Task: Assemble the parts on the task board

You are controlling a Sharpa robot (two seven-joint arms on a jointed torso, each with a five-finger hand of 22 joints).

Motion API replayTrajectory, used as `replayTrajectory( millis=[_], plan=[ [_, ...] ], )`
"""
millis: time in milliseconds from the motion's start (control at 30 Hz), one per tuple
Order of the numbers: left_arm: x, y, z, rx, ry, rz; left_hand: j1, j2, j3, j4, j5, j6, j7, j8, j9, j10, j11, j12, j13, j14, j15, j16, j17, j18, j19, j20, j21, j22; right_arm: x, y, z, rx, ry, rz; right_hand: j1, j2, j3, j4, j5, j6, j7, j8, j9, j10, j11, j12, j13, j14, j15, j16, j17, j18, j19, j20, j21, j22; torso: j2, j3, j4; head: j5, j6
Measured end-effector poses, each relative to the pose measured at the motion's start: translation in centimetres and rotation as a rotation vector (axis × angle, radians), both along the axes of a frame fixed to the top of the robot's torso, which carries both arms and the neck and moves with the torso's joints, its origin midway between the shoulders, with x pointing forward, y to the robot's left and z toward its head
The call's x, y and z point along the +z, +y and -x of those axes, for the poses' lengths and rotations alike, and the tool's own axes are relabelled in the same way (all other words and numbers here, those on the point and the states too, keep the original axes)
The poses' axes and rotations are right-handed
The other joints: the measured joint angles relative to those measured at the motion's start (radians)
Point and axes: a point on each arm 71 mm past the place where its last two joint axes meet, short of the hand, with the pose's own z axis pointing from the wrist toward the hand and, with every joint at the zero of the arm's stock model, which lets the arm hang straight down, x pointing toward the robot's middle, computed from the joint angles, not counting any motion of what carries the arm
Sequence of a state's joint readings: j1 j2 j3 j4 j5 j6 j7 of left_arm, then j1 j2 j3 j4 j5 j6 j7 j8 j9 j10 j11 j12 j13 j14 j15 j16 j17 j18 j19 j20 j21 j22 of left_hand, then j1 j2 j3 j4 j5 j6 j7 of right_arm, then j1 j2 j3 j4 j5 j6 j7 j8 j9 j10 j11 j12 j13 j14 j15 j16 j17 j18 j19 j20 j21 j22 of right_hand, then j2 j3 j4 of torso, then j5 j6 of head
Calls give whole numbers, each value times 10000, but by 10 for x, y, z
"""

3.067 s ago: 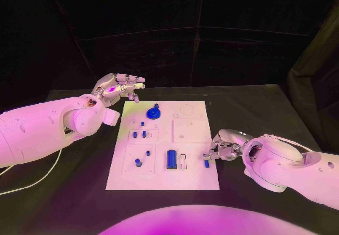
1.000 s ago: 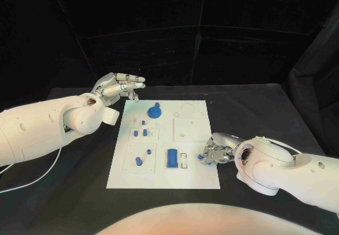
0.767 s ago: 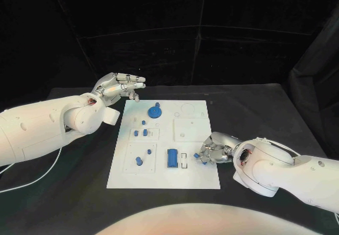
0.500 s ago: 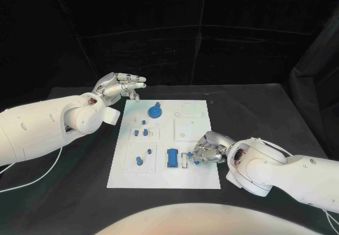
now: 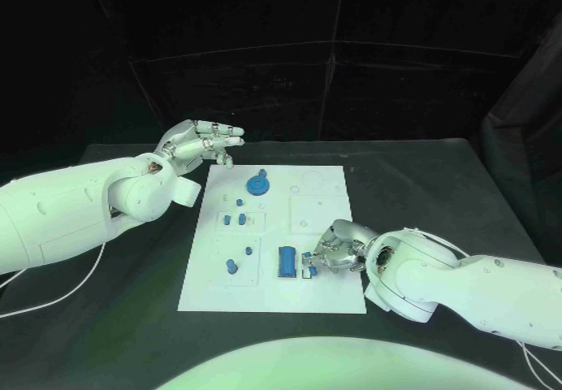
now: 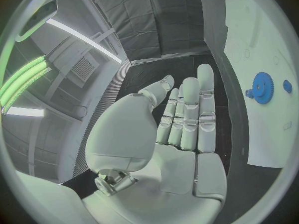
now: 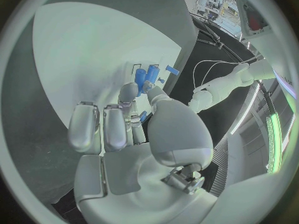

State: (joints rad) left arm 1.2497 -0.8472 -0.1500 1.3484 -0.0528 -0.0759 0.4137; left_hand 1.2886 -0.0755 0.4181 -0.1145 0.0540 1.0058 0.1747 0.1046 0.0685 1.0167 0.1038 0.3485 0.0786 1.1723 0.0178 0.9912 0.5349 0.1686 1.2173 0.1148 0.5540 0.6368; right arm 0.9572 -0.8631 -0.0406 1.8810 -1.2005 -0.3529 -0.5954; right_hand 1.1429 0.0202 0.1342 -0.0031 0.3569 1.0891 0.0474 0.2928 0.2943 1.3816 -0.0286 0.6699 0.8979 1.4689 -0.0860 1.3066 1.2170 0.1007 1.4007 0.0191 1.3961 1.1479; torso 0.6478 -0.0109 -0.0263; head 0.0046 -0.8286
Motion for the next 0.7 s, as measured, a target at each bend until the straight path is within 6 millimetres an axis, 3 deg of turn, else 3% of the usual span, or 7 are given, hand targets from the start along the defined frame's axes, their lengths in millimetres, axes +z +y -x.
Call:
replayTrajectory(
  millis=[700],
  plan=[
    [0, -1, 1, -64, -2, -27, 0, 0, 0, 0, 0, 0, 0, 0, 0, 0, 0, 45, -8, 0, 1, 0, -16, 1, 0, 0, 0, 2, -4, 7, -3, 37, 38, 560, -104, -85, 87, 90, 39, 76, -10, 3, 59, 31, 2, 67, 99, -38, -35, 38, 73, -1, -1, 0, 0, 44, -11, 10, -7, 39, -25]
  ],
)
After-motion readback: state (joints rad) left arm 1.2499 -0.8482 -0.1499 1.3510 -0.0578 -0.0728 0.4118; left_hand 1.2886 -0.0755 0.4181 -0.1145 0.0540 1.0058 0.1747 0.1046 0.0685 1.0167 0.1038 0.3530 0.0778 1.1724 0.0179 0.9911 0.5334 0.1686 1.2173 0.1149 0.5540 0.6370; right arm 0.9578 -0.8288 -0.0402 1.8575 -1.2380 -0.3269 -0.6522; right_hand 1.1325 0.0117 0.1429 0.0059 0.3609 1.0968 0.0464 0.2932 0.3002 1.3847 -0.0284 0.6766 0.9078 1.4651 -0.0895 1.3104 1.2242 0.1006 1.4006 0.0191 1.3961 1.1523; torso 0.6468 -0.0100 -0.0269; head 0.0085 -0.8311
